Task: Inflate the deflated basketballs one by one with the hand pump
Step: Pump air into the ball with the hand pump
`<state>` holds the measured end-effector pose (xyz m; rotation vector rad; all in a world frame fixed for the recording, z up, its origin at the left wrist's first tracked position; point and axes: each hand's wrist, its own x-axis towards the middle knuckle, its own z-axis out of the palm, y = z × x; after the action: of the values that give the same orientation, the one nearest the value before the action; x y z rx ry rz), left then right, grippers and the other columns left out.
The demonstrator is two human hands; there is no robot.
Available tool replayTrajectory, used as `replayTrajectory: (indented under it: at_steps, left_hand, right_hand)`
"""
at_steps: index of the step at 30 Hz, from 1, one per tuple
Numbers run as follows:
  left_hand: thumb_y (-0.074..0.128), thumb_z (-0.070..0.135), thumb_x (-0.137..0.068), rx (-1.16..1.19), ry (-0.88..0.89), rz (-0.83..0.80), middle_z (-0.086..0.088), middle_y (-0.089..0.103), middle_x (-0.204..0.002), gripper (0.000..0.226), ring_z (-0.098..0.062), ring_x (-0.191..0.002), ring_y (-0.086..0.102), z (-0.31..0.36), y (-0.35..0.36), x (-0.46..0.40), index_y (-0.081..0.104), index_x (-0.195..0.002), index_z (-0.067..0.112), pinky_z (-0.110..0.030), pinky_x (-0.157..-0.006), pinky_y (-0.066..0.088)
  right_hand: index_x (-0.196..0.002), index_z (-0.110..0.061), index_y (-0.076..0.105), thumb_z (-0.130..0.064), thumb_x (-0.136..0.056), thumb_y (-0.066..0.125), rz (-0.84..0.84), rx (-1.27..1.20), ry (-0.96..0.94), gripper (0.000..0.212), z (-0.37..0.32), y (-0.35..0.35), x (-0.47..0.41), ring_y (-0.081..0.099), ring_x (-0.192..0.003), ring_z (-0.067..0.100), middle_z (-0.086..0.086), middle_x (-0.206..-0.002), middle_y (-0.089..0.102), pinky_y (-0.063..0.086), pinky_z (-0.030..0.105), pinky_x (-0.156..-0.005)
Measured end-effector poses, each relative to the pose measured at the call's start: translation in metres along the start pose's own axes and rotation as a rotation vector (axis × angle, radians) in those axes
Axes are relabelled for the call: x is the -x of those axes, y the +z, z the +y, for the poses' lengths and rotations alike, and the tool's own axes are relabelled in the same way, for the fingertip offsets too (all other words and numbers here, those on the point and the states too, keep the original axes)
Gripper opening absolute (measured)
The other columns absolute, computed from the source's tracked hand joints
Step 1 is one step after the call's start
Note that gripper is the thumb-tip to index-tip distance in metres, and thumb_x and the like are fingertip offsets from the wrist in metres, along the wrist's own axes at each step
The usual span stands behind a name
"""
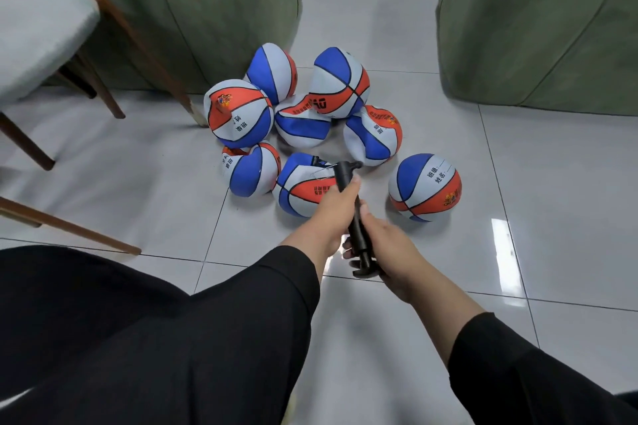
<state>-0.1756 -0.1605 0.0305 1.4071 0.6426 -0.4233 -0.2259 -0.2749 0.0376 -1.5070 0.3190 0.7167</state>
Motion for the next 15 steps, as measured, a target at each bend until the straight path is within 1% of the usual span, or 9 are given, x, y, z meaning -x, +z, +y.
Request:
replayTrajectory:
  at_steps: [2,4,6,7,8,10,11,13,15]
  left_hand:
    - [0.039,0.064,-0.104,-0.038,-0.03,0.011,-0.008,0.072,-0.114,0.056,-0.023,-0.101,0.069,0.0,-0.003,0.0,0.065,-0.119,0.016,-0.042,-0.089,0.058]
    - [0.032,0.069,-0.103,-0.036,-0.031,0.04,-0.007,0.073,-0.117,0.066,-0.023,-0.104,0.07,0.001,-0.01,0.001,0.068,-0.123,0.017,-0.043,-0.09,0.059]
    - [0.033,0.071,-0.102,-0.114,-0.033,0.033,-0.006,0.075,-0.114,0.066,-0.023,-0.102,0.072,-0.002,-0.02,0.008,0.07,-0.121,0.02,-0.044,-0.091,0.06]
    - [0.037,0.071,-0.1,-0.169,-0.037,-0.004,-0.004,0.077,-0.11,0.063,-0.024,-0.1,0.074,-0.005,-0.024,0.014,0.073,-0.116,0.021,-0.043,-0.089,0.06]
    - [0.043,0.071,-0.099,-0.228,-0.039,-0.055,-0.002,0.078,-0.106,0.059,-0.023,-0.097,0.075,-0.009,-0.028,0.021,0.074,-0.113,0.023,-0.041,-0.087,0.061]
    - [0.056,0.064,-0.097,-0.333,-0.029,-0.162,0.001,0.077,-0.1,0.046,-0.019,-0.091,0.076,-0.016,-0.035,0.036,0.073,-0.111,0.023,-0.039,-0.081,0.061]
    - [0.061,0.057,-0.098,-0.354,-0.016,-0.198,-0.001,0.075,-0.098,0.039,-0.018,-0.088,0.076,-0.02,-0.037,0.041,0.071,-0.111,0.021,-0.039,-0.08,0.061]
    - [0.066,0.041,-0.099,-0.333,0.005,-0.195,-0.007,0.07,-0.093,0.029,-0.018,-0.078,0.072,-0.024,-0.043,0.047,0.069,-0.107,0.013,-0.036,-0.074,0.061]
    - [0.066,0.028,-0.097,-0.348,0.026,-0.126,-0.007,0.066,-0.085,0.021,-0.018,-0.069,0.067,-0.027,-0.054,0.049,0.068,-0.103,0.008,-0.033,-0.068,0.058]
  right_hand:
    - [-0.105,-0.005,0.067,-0.054,-0.102,0.05,0.056,0.011,-0.019,0.053,-0.003,-0.002,-0.007,0.064,-0.071,0.02,0.011,-0.086,0.07,0.055,0.036,-0.068]
    - [-0.102,-0.006,0.067,-0.047,-0.103,0.052,0.085,-0.04,-0.037,0.043,-0.007,-0.003,-0.015,0.06,-0.069,0.02,0.01,-0.085,0.068,0.052,0.036,-0.068]
    - [-0.101,-0.008,0.069,-0.04,-0.105,0.052,0.113,-0.164,-0.053,0.036,-0.015,-0.001,-0.024,0.065,-0.069,0.019,0.008,-0.086,0.071,0.053,0.035,-0.066]
    - [-0.104,-0.007,0.07,-0.035,-0.105,0.054,0.124,-0.243,-0.059,0.032,-0.019,0.001,-0.028,0.068,-0.072,0.019,0.009,-0.089,0.073,0.056,0.036,-0.066]
    - [-0.108,-0.005,0.069,-0.029,-0.105,0.056,0.132,-0.319,-0.07,0.028,-0.022,0.003,-0.033,0.071,-0.078,0.02,0.013,-0.094,0.073,0.059,0.039,-0.071]
    - [-0.114,-0.003,0.065,-0.018,-0.104,0.056,0.138,-0.45,-0.084,0.021,-0.025,0.009,-0.04,0.069,-0.088,0.023,0.017,-0.098,0.07,0.06,0.043,-0.089]
    - [-0.114,-0.003,0.064,-0.014,-0.103,0.055,0.143,-0.504,-0.083,0.018,-0.027,0.012,-0.042,0.067,-0.088,0.023,0.016,-0.094,0.069,0.058,0.042,-0.093]
    - [-0.114,-0.001,0.06,-0.007,-0.1,0.055,0.162,-0.576,-0.069,0.016,-0.029,0.021,-0.047,0.064,-0.082,0.022,0.013,-0.085,0.065,0.058,0.039,-0.09]
    - [-0.114,0.0,0.057,-0.006,-0.098,0.058,0.174,-0.607,-0.04,0.017,-0.03,0.031,-0.053,0.063,-0.071,0.021,0.012,-0.079,0.06,0.06,0.04,-0.084]
